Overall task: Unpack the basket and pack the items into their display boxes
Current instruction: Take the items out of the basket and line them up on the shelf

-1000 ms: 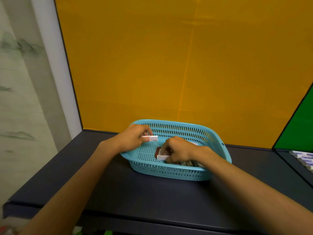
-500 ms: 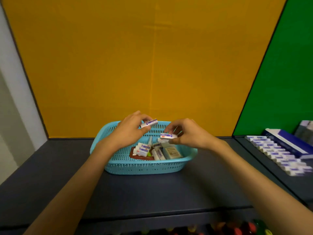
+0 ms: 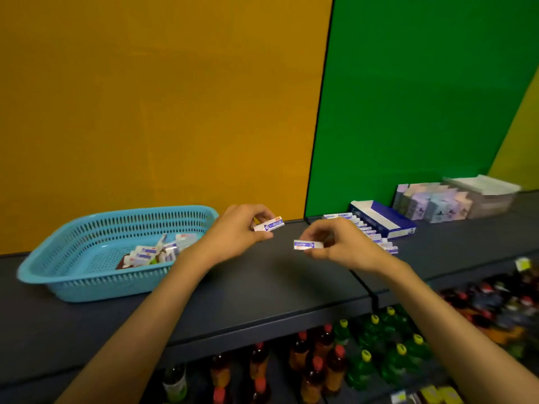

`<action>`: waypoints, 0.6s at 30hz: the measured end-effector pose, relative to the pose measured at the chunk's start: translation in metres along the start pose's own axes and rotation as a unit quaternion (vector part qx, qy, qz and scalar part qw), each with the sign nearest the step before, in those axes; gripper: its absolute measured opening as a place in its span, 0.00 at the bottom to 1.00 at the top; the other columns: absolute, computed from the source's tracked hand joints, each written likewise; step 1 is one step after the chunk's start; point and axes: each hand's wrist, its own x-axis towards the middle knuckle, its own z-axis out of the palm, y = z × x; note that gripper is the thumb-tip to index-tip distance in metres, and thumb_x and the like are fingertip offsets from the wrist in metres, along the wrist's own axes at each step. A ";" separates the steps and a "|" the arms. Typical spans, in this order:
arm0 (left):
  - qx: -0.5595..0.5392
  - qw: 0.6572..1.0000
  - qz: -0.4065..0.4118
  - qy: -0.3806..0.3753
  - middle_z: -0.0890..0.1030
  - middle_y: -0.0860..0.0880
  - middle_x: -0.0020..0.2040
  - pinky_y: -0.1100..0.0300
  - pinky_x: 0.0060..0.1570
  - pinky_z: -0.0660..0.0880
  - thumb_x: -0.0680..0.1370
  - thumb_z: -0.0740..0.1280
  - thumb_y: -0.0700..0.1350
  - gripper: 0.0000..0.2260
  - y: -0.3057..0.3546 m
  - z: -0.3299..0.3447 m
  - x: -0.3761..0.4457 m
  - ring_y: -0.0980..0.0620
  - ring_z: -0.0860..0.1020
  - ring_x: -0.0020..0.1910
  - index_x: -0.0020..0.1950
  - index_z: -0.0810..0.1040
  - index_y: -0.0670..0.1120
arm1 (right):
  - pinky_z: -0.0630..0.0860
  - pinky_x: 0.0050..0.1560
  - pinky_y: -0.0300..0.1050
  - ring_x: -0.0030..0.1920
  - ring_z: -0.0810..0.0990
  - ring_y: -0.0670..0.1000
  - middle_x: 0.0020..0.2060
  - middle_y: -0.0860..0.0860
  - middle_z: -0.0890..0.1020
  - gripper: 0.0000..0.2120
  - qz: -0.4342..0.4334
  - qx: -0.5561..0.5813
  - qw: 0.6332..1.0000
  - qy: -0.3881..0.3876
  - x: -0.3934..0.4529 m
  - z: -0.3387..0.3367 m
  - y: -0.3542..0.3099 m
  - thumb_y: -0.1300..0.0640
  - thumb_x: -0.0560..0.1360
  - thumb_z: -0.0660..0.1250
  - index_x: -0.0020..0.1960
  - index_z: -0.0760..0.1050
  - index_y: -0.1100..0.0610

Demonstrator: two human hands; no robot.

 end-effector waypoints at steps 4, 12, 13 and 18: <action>-0.006 1.000 0.004 -0.009 0.82 0.58 0.51 0.63 0.44 0.73 0.74 0.75 0.48 0.14 0.053 0.054 0.011 0.61 0.77 0.46 0.59 0.80 0.54 | 0.75 0.41 0.36 0.42 0.82 0.44 0.41 0.46 0.85 0.09 0.017 0.014 1.000 0.011 -0.055 -0.042 0.043 0.63 0.69 0.77 0.45 0.84 0.51; -0.025 0.999 -0.001 -0.023 0.81 0.59 0.51 0.50 0.50 0.76 0.76 0.73 0.51 0.11 0.130 0.149 0.025 0.56 0.76 0.49 0.58 0.80 0.57 | 0.81 0.51 0.47 0.46 0.83 0.46 0.44 0.45 0.85 0.09 0.061 0.063 0.994 0.060 -0.136 -0.103 0.133 0.59 0.70 0.79 0.47 0.84 0.50; -0.023 0.999 -0.001 -0.024 0.80 0.59 0.52 0.51 0.50 0.76 0.76 0.73 0.51 0.11 0.136 0.158 0.027 0.56 0.76 0.50 0.58 0.80 0.57 | 0.81 0.50 0.47 0.46 0.83 0.46 0.44 0.46 0.85 0.09 0.064 0.065 0.994 0.064 -0.142 -0.108 0.142 0.59 0.70 0.78 0.47 0.84 0.49; 0.004 1.000 -0.020 -0.012 0.79 0.60 0.53 0.58 0.47 0.72 0.77 0.71 0.52 0.10 0.150 0.194 0.044 0.59 0.73 0.51 0.59 0.79 0.57 | 0.79 0.44 0.39 0.45 0.83 0.43 0.44 0.45 0.85 0.09 0.076 0.072 0.991 0.078 -0.153 -0.126 0.181 0.62 0.71 0.77 0.47 0.83 0.50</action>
